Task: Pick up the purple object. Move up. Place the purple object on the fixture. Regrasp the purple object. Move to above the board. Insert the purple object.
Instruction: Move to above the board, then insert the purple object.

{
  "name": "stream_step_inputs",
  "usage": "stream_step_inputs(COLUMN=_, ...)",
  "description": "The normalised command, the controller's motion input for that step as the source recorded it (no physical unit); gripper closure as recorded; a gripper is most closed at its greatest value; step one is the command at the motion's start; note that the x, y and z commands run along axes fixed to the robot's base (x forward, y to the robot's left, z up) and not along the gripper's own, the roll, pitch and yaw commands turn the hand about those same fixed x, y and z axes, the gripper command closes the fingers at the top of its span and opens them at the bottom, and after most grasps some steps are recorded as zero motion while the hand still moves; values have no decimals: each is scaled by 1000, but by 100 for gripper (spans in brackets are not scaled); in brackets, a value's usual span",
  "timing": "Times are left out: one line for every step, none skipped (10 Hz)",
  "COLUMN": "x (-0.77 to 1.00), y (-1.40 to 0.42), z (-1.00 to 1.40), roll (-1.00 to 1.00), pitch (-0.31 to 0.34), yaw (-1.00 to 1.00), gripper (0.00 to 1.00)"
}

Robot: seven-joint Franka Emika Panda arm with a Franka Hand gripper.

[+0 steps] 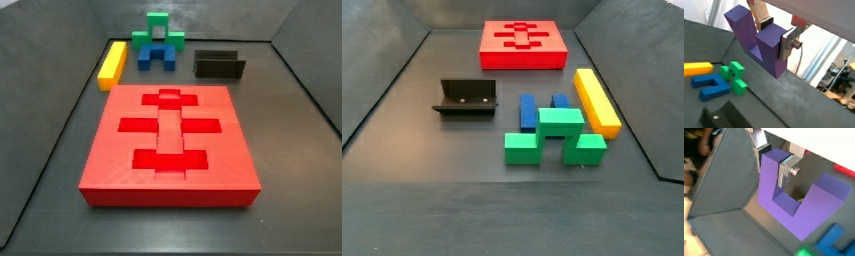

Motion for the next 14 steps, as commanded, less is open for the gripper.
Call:
stream_step_inputs(x=-1400, y=-1349, z=294, roll=-1000, pitch=24, yaw=25, gripper=100)
stream_step_inputs(x=-1400, y=-1269, z=277, roll=-1000, pitch=-15, yaw=37, gripper=100)
stream_step_inputs(x=-1400, y=-1177, z=227, roll=-1000, pitch=-56, yaw=49, gripper=100)
stream_step_inputs(x=-1400, y=-1174, z=233, roll=-1000, pitch=-61, yaw=50, gripper=100)
stream_step_inputs(x=-1400, y=-1150, z=228, roll=-1000, pitch=-87, yaw=56, gripper=100)
stream_step_inputs(x=-938, y=-752, z=141, roll=-1000, pitch=-93, yaw=48, gripper=100)
stream_step_inputs(x=-543, y=-392, z=76, roll=-1000, pitch=-118, yaw=41, gripper=100)
stream_step_inputs(x=-225, y=-138, z=21, roll=-926, pitch=-68, yaw=13, gripper=100)
stream_step_inputs(x=-91, y=-48, z=11, roll=-597, pitch=-29, yaw=6, gripper=100)
stream_step_inputs(x=-62, y=-35, z=-2, roll=-452, pitch=-29, yaw=0, gripper=100)
stream_step_inputs(x=-51, y=-16, z=8, roll=-255, pitch=-25, yaw=-2, gripper=100)
stream_step_inputs(x=54, y=0, z=0, roll=0, pitch=0, yaw=0, gripper=100)
stream_step_inputs(x=331, y=0, z=-134, roll=-49, pitch=-31, yaw=-17, gripper=100)
stream_step_inputs(x=366, y=-80, z=-251, roll=-161, pitch=-153, yaw=-69, gripper=100)
